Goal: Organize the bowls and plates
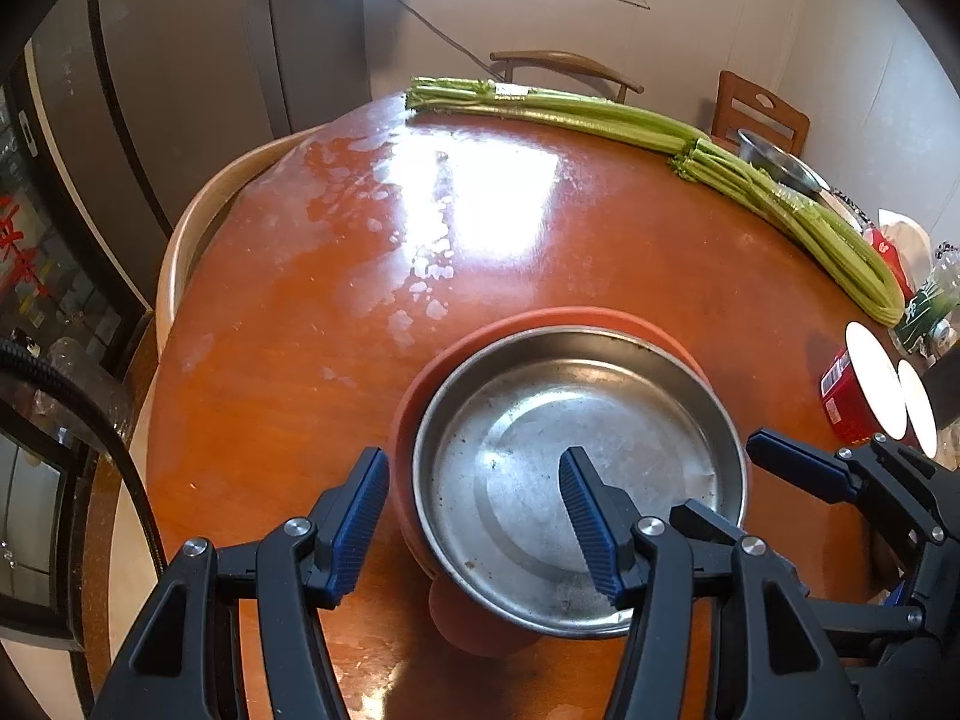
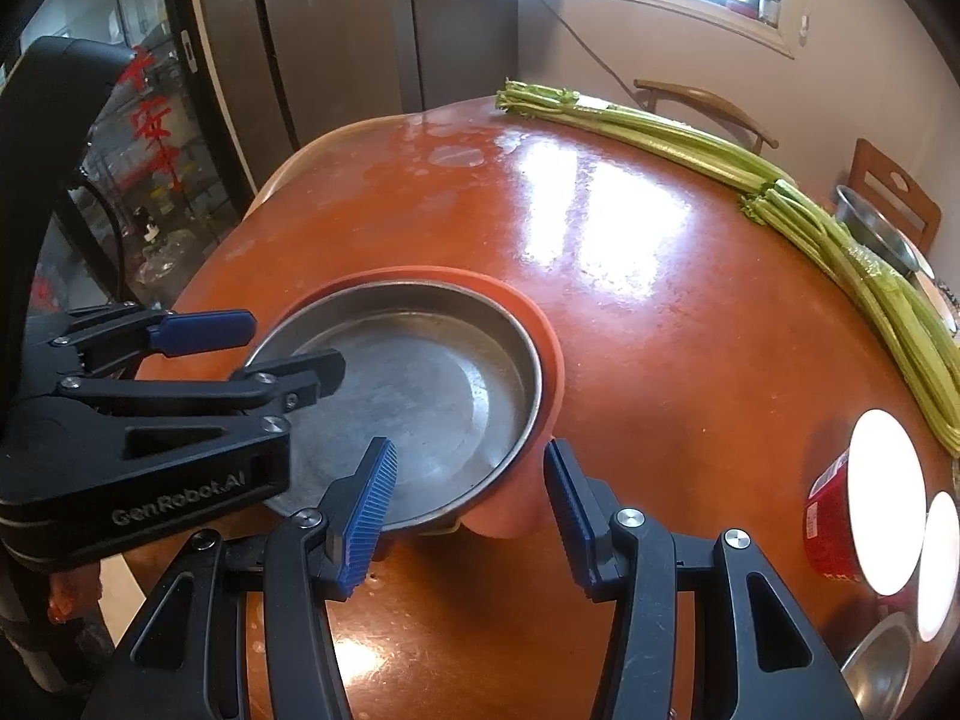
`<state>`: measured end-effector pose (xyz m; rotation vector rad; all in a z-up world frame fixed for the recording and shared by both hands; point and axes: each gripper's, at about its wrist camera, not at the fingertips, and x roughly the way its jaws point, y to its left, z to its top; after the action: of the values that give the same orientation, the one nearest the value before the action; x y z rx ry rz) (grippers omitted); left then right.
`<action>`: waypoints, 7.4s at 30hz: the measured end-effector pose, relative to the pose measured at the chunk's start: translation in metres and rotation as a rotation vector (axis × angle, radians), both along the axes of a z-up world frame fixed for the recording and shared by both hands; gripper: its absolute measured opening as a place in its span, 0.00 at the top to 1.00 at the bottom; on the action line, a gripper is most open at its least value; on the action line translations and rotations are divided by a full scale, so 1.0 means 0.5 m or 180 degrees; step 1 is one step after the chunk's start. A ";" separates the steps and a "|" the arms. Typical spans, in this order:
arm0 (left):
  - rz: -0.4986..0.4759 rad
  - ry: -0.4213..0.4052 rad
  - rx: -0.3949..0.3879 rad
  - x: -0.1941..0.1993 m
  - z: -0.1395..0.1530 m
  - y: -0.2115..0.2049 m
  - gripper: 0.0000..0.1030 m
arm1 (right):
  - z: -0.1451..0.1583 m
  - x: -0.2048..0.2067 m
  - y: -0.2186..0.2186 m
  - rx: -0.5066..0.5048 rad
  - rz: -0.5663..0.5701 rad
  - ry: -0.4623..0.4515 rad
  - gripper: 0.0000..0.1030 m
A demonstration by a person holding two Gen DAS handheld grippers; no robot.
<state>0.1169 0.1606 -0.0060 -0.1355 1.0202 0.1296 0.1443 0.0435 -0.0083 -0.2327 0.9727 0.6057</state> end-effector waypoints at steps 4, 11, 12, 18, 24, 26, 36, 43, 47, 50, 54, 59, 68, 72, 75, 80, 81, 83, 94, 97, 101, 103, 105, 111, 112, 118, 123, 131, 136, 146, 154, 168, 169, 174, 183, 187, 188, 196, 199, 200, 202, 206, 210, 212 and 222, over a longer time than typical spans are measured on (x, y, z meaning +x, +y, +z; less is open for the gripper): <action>0.0020 -0.0039 0.0006 -0.005 0.011 0.004 0.43 | 0.014 -0.003 -0.009 0.0082 -0.0005 -0.0034 0.49; 0.0174 -0.0072 0.0044 -0.015 0.028 0.022 0.42 | 0.042 -0.009 -0.031 0.0185 -0.0025 -0.0133 0.49; 0.0196 -0.0073 0.0053 -0.017 0.030 0.025 0.42 | 0.047 -0.009 -0.036 0.0209 -0.0024 -0.0146 0.49; 0.0317 -0.0055 -0.0060 -0.028 0.034 0.048 0.42 | 0.070 -0.003 -0.067 0.0302 -0.0100 -0.0209 0.47; 0.0385 0.0029 -0.0364 -0.027 0.011 0.073 0.42 | 0.060 0.004 -0.096 0.0373 -0.0172 -0.0103 0.45; 0.0372 0.0096 -0.0527 -0.021 -0.006 0.077 0.42 | 0.054 0.007 -0.102 0.0389 -0.0187 -0.0059 0.45; 0.0354 0.0253 -0.0682 0.002 -0.046 0.063 0.42 | 0.019 0.011 -0.088 0.0419 -0.0105 0.0226 0.45; 0.0252 0.0307 -0.0692 0.021 -0.056 0.045 0.42 | 0.002 0.019 -0.080 0.0408 -0.0086 0.0342 0.45; 0.0224 0.0333 -0.0583 0.036 -0.058 0.029 0.42 | 0.000 0.030 -0.083 0.0369 -0.0105 0.0337 0.44; 0.0172 0.0342 -0.0577 0.052 -0.059 0.016 0.42 | -0.005 0.038 -0.088 0.0345 -0.0141 0.0357 0.44; 0.0093 0.0343 -0.0547 0.078 -0.060 -0.003 0.42 | -0.015 0.047 -0.095 0.0323 -0.0169 0.0409 0.44; -0.0088 0.0364 -0.0551 0.113 -0.060 -0.039 0.42 | -0.020 0.065 -0.115 0.0260 -0.0271 0.0402 0.44; -0.0287 0.0390 -0.0479 0.160 -0.062 -0.089 0.42 | -0.036 0.089 -0.161 0.0158 -0.0486 0.0449 0.44; -0.0361 0.0393 -0.0421 0.177 -0.064 -0.105 0.42 | -0.043 0.097 -0.169 0.0143 -0.0559 0.0470 0.44; -0.0424 0.0400 -0.0421 0.188 -0.064 -0.115 0.42 | -0.048 0.101 -0.172 0.0133 -0.0614 0.0494 0.44; -0.0512 0.0377 -0.0385 0.195 -0.065 -0.125 0.42 | -0.042 0.097 -0.172 0.0096 -0.0674 0.0457 0.44; -0.0517 0.0369 -0.0400 0.194 -0.065 -0.123 0.42 | -0.040 0.096 -0.173 0.0087 -0.0690 0.0448 0.44; -0.0522 0.0360 -0.0427 0.193 -0.066 -0.117 0.42 | -0.038 0.097 -0.173 0.0064 -0.0718 0.0420 0.44; -0.0446 0.0121 -0.0327 0.168 -0.041 -0.078 0.42 | -0.016 0.088 -0.181 0.0101 -0.0851 0.0248 0.44; -0.0423 0.0082 -0.0300 0.156 -0.031 -0.065 0.42 | -0.014 0.087 -0.185 0.0078 -0.0938 0.0179 0.44; -0.0390 0.0002 -0.0190 0.140 -0.012 -0.057 0.42 | -0.001 0.082 -0.196 0.0145 -0.1018 0.0102 0.44; -0.0398 -0.0049 -0.0145 0.130 -0.001 -0.059 0.42 | 0.008 0.077 -0.196 0.0151 -0.1041 0.0025 0.44; -0.0399 -0.0062 -0.0134 0.126 0.004 -0.062 0.42 | 0.018 0.069 -0.197 0.0165 -0.1055 -0.0031 0.44; -0.0416 -0.0190 -0.0096 0.105 0.031 -0.078 0.42 | 0.055 0.048 -0.198 0.0184 -0.1021 -0.0216 0.44; -0.0411 -0.0219 -0.0082 0.099 0.038 -0.082 0.42 | 0.063 0.043 -0.199 0.0201 -0.1001 -0.0257 0.44; -0.0449 -0.0313 -0.0031 0.081 0.062 -0.107 0.42 | 0.103 0.010 -0.214 0.0304 -0.0923 -0.0459 0.40; -0.0460 -0.0396 -0.0041 0.059 0.073 -0.132 0.42 | 0.124 -0.010 -0.232 0.0298 -0.0875 -0.0568 0.37; -0.0566 -0.0505 0.0042 0.041 0.092 -0.188 0.42 | 0.153 -0.037 -0.282 0.0357 -0.0959 -0.0744 0.34; -0.0656 -0.0531 0.0078 0.035 0.101 -0.222 0.42 | 0.171 -0.055 -0.314 0.0373 -0.1040 -0.0877 0.33; -0.0926 -0.0506 0.0132 0.027 0.106 -0.330 0.41 | 0.187 -0.086 -0.420 0.0404 -0.1361 -0.0990 0.33; -0.1117 -0.0443 0.0108 0.019 0.100 -0.416 0.41 | 0.184 -0.113 -0.499 0.0366 -0.1541 -0.1035 0.33; -0.1358 -0.0355 0.0112 0.009 0.081 -0.526 0.41 | 0.138 -0.144 -0.643 0.0315 -0.1889 -0.0847 0.33; -0.1387 -0.0346 0.0092 0.007 0.078 -0.534 0.41 | 0.132 -0.145 -0.647 0.0298 -0.1873 -0.0816 0.33; -0.1444 -0.0289 -0.0020 0.009 0.064 -0.554 0.41 | 0.110 -0.143 -0.661 0.0236 -0.1867 -0.0708 0.33; -0.1495 -0.0226 -0.0158 0.013 0.043 -0.569 0.41 | 0.070 -0.144 -0.669 0.0198 -0.1871 -0.0537 0.33; -0.1553 -0.0133 -0.0216 0.011 0.023 -0.584 0.41 | 0.047 -0.144 -0.665 0.0157 -0.1832 -0.0426 0.33; -0.1574 -0.0115 -0.0223 0.011 0.019 -0.589 0.41 | 0.043 -0.146 -0.666 0.0151 -0.1831 -0.0417 0.33; -0.1678 0.0023 -0.0264 0.010 -0.016 -0.618 0.41 | 0.002 -0.155 -0.681 0.0115 -0.1869 -0.0195 0.33; -0.1695 0.0062 -0.0253 0.011 -0.028 -0.629 0.41 | -0.017 -0.152 -0.681 0.0160 -0.1871 -0.0053 0.33; -0.1697 0.0074 -0.0250 0.012 -0.031 -0.630 0.41 | -0.022 -0.152 -0.681 0.0171 -0.1871 -0.0021 0.33; -0.1709 0.0103 -0.0252 0.012 -0.039 -0.636 0.41 | -0.029 -0.151 -0.677 0.0192 -0.1825 0.0019 0.33; -0.1739 0.0138 -0.0222 0.011 -0.051 -0.645 0.42 | -0.042 -0.152 -0.671 0.0191 -0.1783 0.0065 0.36; -0.1774 0.0170 -0.0247 0.009 -0.058 -0.650 0.42 | -0.047 -0.151 -0.668 0.0184 -0.1741 0.0072 0.45; -0.1777 0.0176 -0.0286 0.010 -0.060 -0.650 0.43 | -0.045 -0.151 -0.666 0.0197 -0.1700 0.0057 0.49; -0.1794 0.0162 -0.0292 0.001 -0.054 -0.647 0.49 | -0.034 -0.154 -0.654 0.0256 -0.1594 0.0057 0.53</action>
<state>0.1175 -0.1630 -0.0332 0.0756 1.0804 -0.4287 0.0672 -0.2833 -0.0253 0.0900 0.9753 0.1864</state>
